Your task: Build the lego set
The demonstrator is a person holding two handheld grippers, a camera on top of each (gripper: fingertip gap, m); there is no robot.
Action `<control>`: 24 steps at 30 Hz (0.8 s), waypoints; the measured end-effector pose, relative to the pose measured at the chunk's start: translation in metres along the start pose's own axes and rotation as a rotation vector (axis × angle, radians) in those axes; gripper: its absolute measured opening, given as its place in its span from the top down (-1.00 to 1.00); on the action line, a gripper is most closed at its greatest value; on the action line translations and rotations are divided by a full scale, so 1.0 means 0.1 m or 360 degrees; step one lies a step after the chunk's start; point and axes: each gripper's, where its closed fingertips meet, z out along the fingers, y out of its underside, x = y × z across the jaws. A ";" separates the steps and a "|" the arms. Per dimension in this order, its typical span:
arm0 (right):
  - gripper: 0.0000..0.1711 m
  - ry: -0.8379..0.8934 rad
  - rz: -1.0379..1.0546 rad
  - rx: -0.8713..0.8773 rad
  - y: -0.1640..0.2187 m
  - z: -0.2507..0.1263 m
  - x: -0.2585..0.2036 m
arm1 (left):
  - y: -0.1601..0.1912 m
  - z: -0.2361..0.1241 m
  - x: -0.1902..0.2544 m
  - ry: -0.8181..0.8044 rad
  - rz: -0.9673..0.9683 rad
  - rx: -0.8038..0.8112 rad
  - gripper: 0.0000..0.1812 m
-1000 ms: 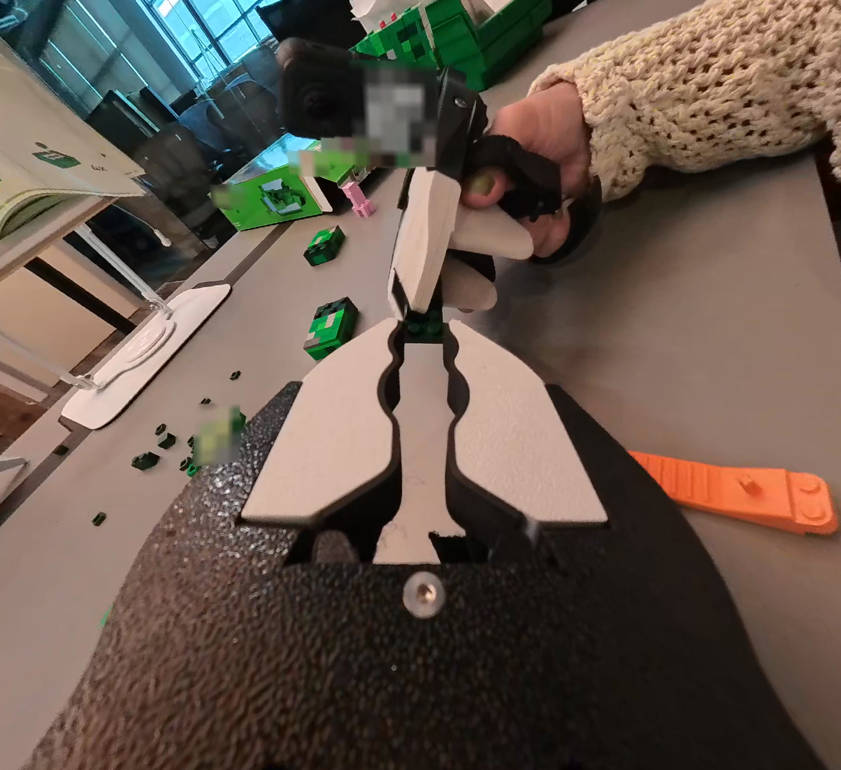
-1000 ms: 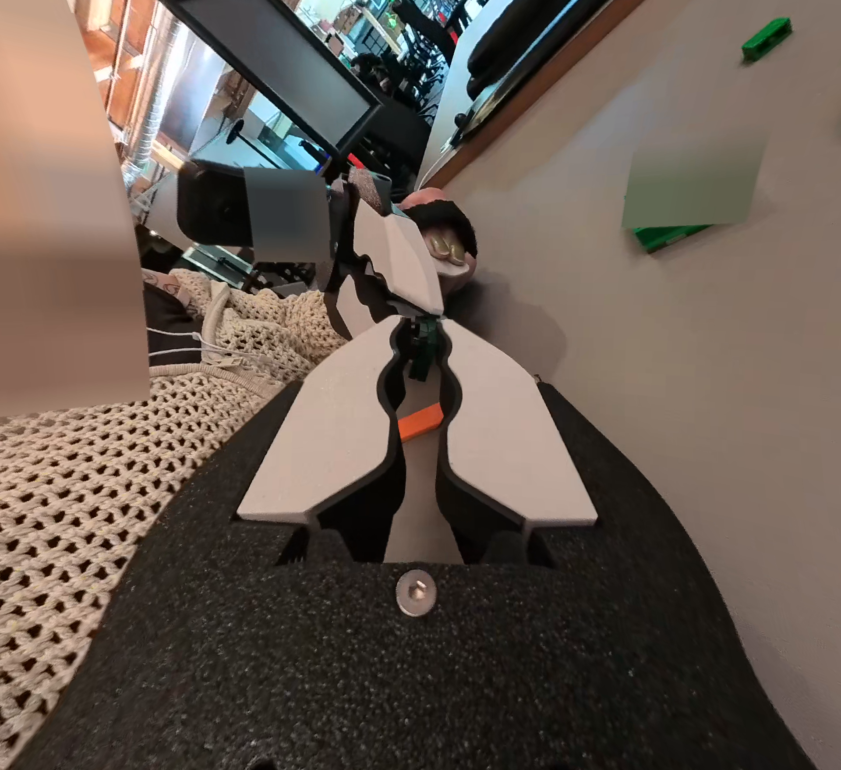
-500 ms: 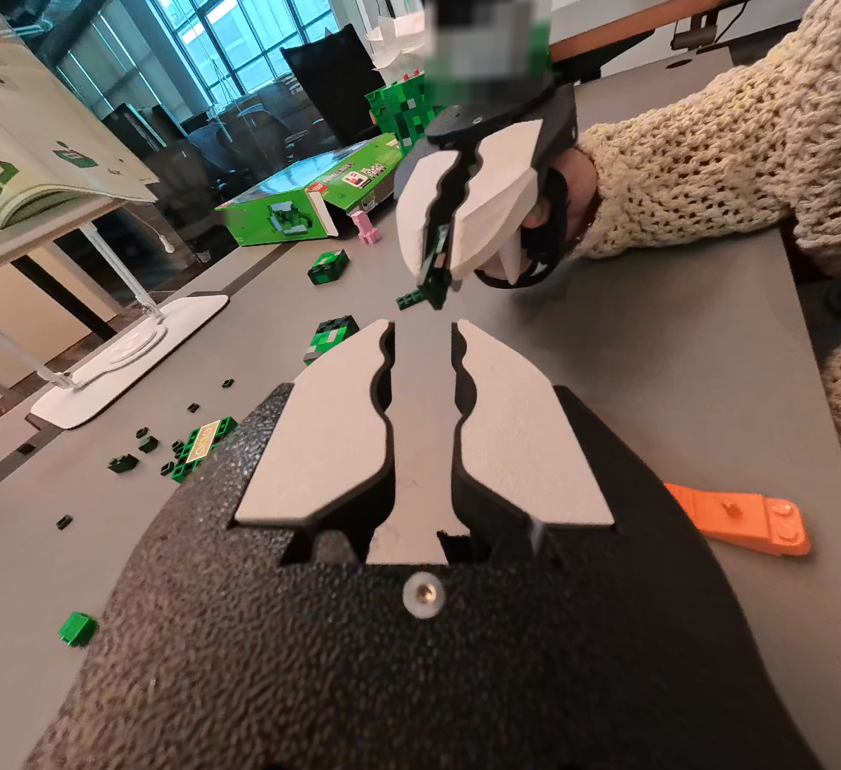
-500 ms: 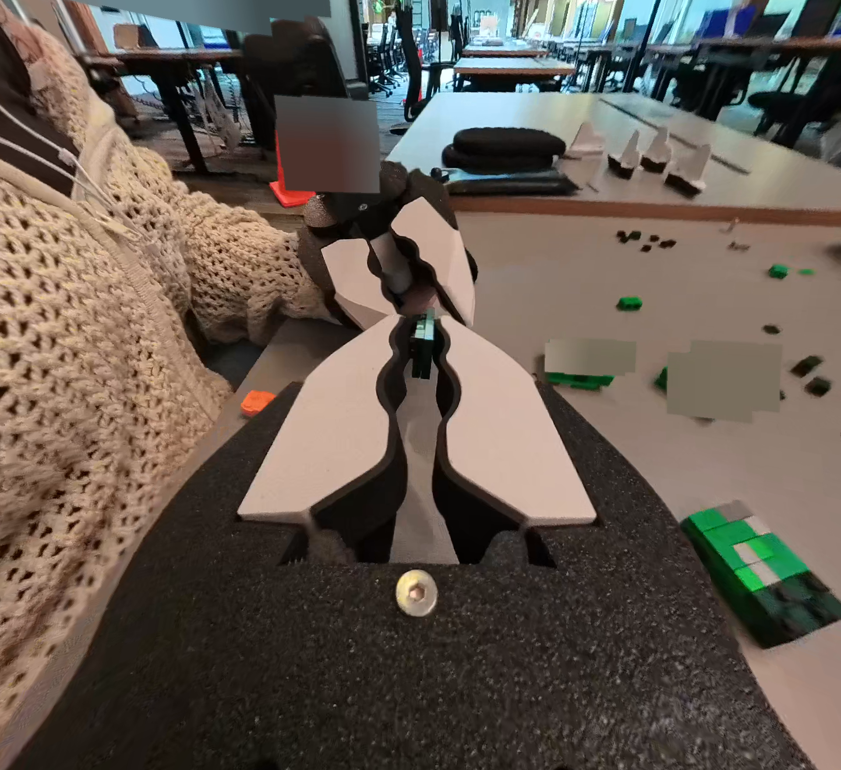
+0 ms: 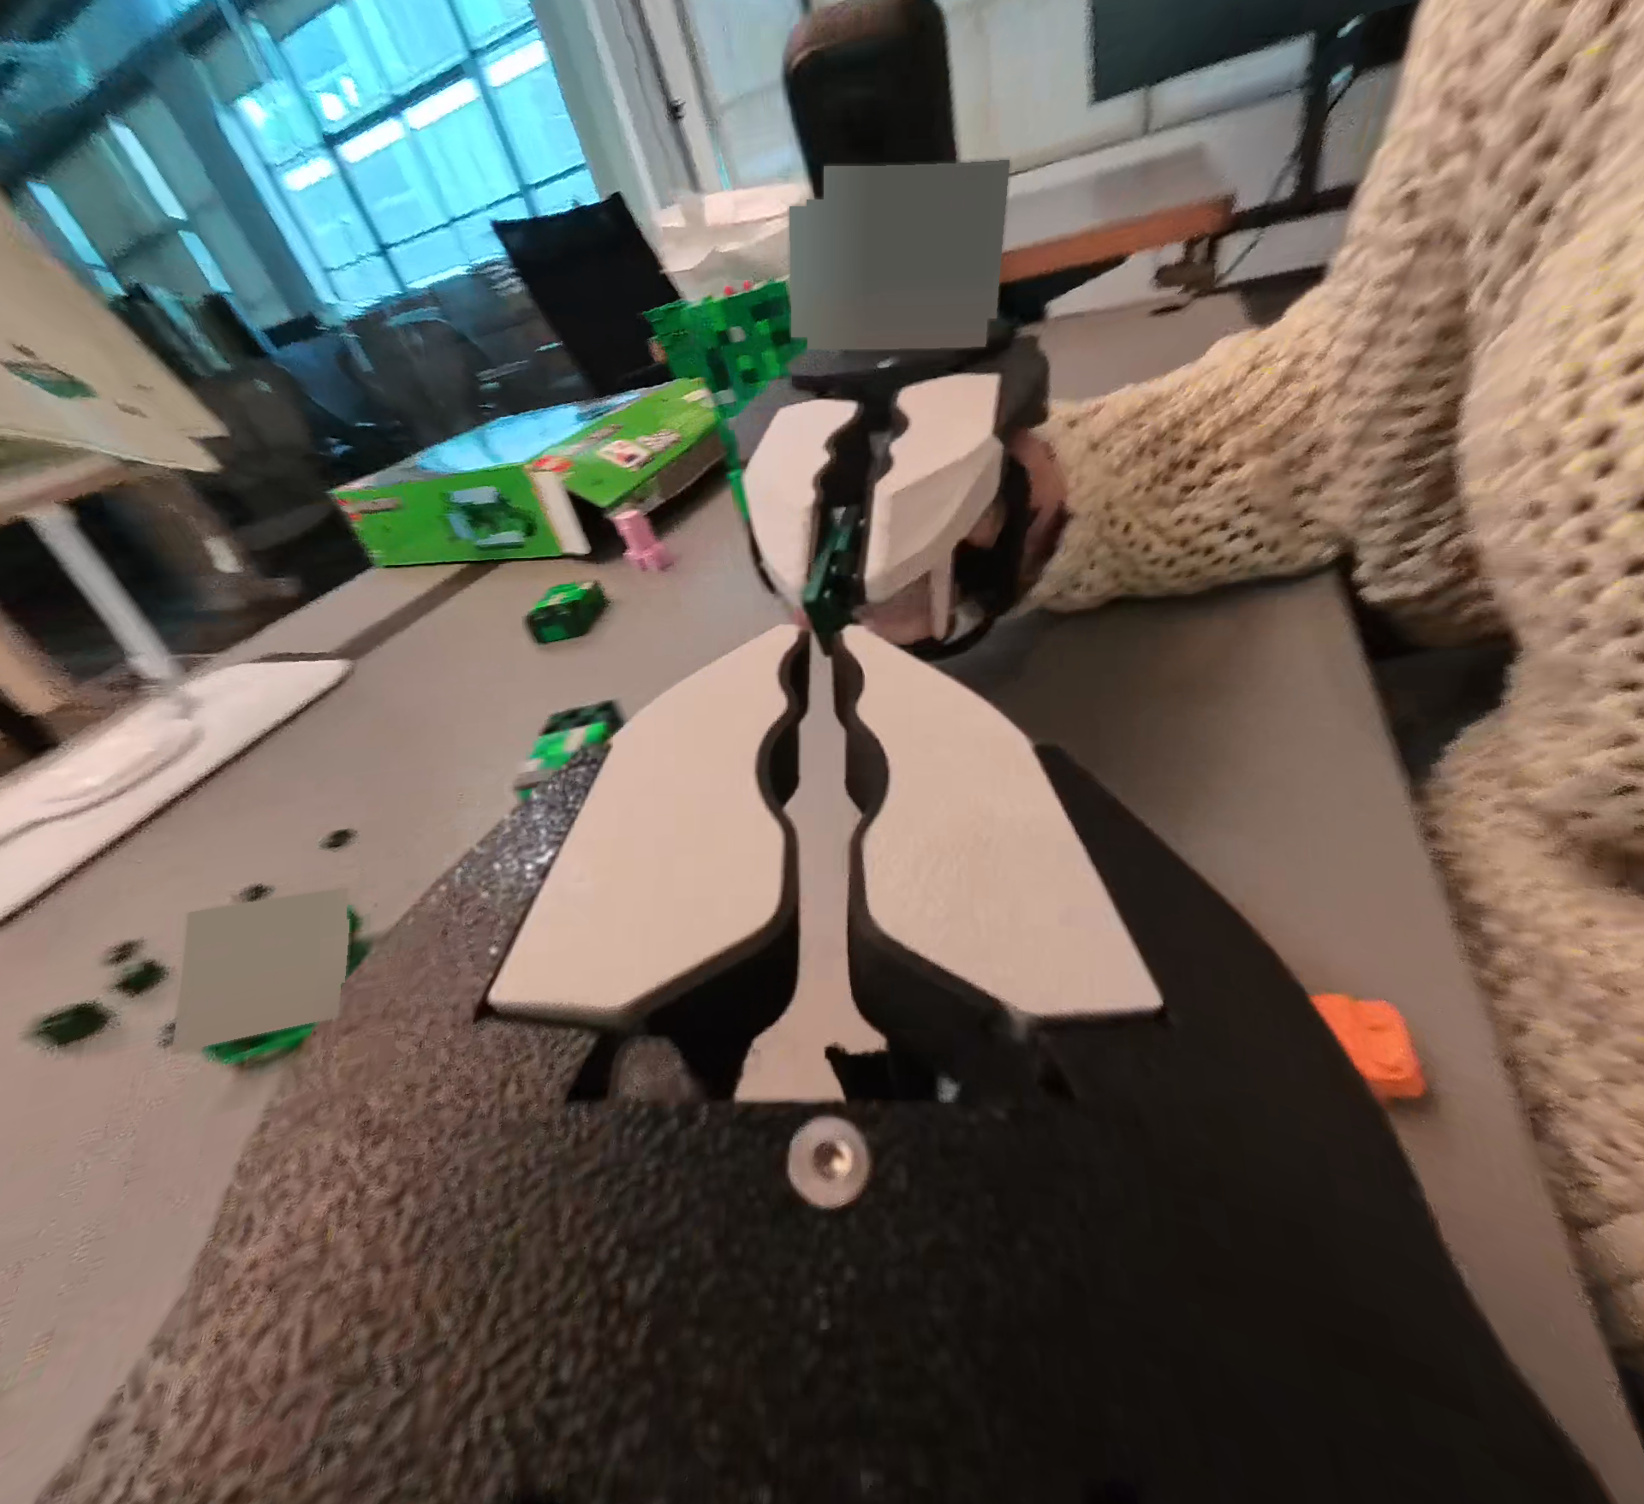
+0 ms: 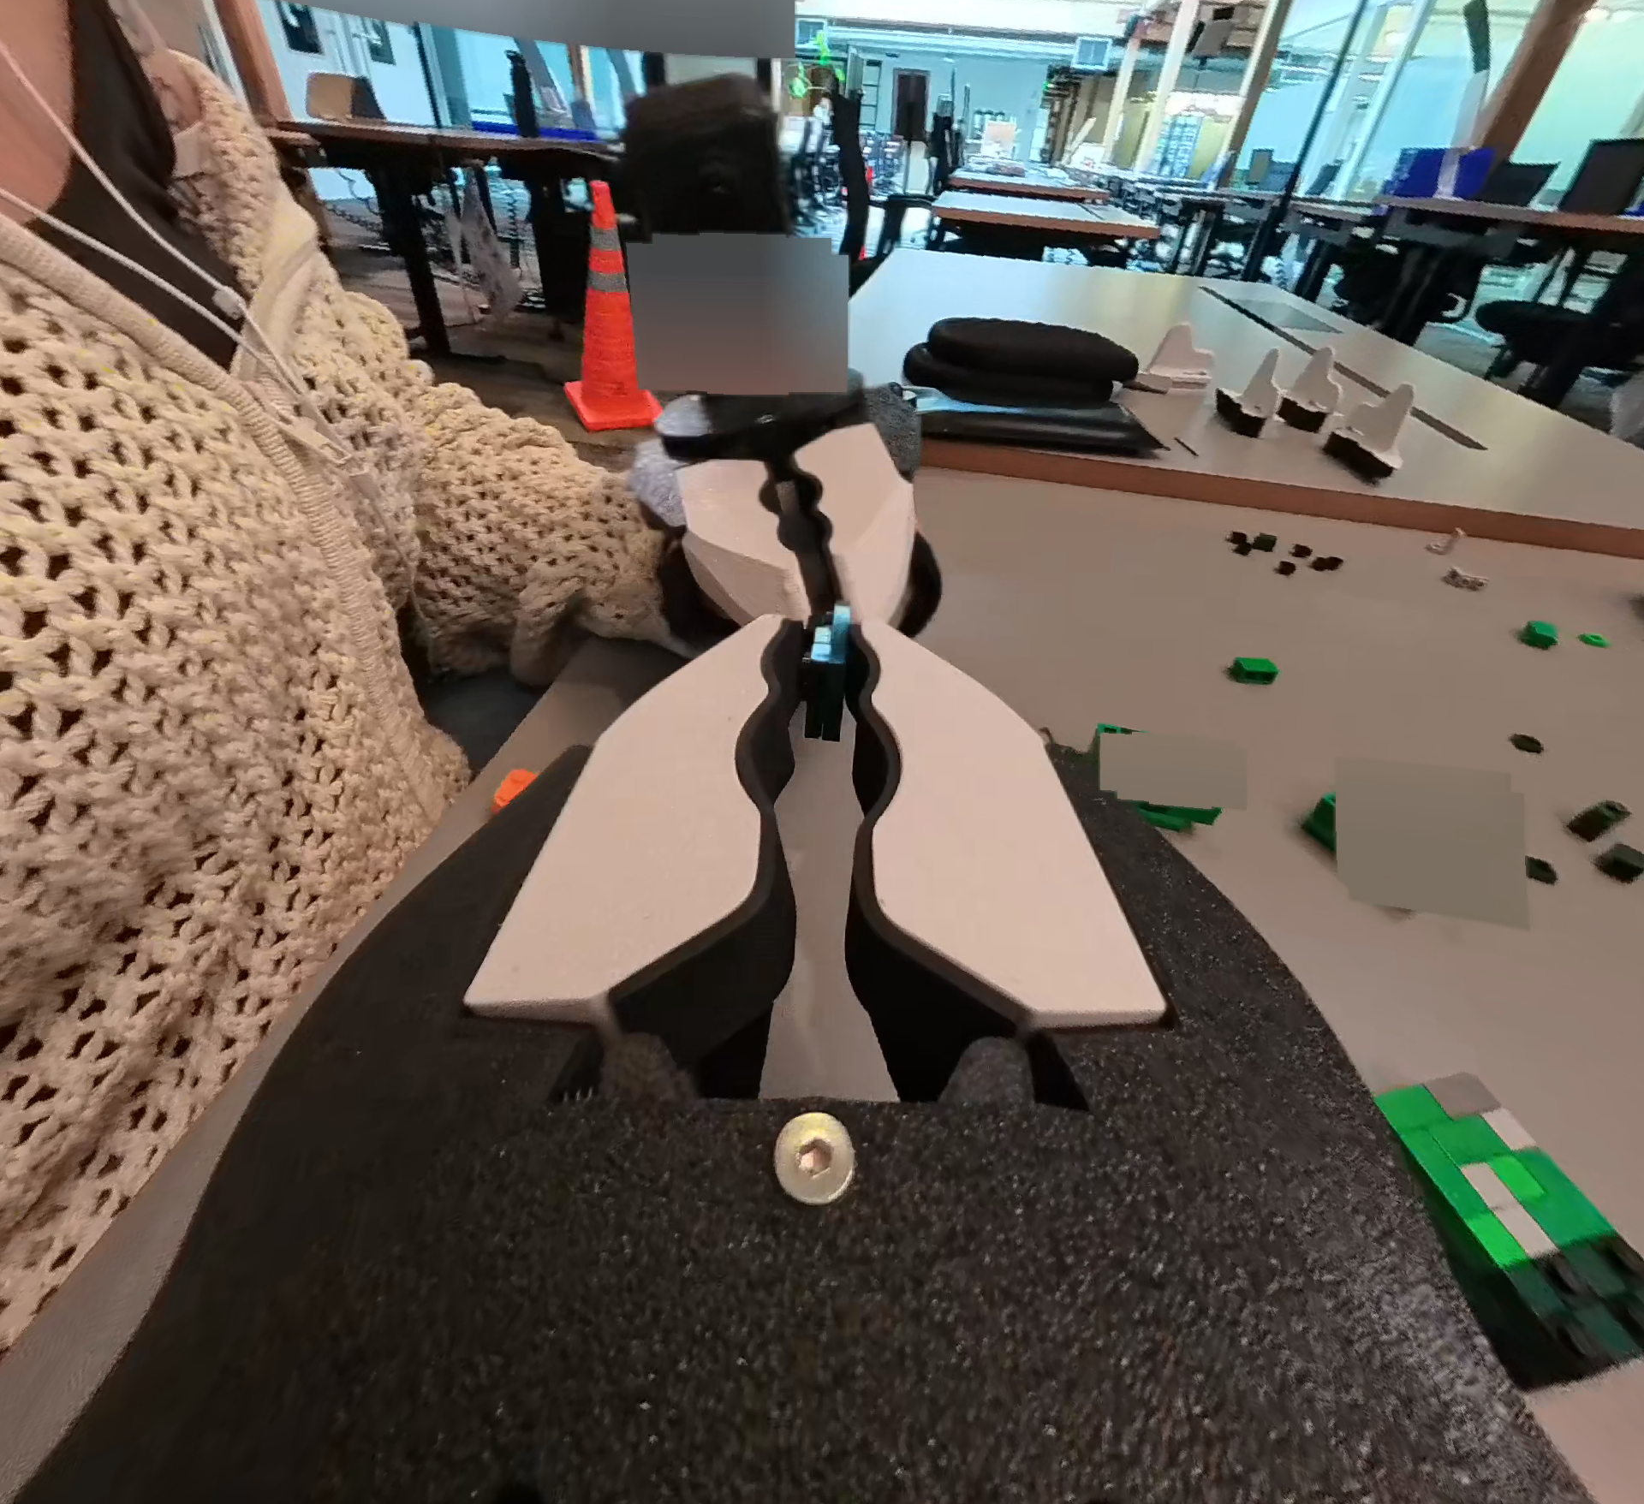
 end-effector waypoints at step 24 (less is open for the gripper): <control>0.89 -0.0062 0.0337 0.0146 -0.01 0.08 0.00 | -0.07 -0.03 -0.01 0.0040 -0.0109 0.0099 0.95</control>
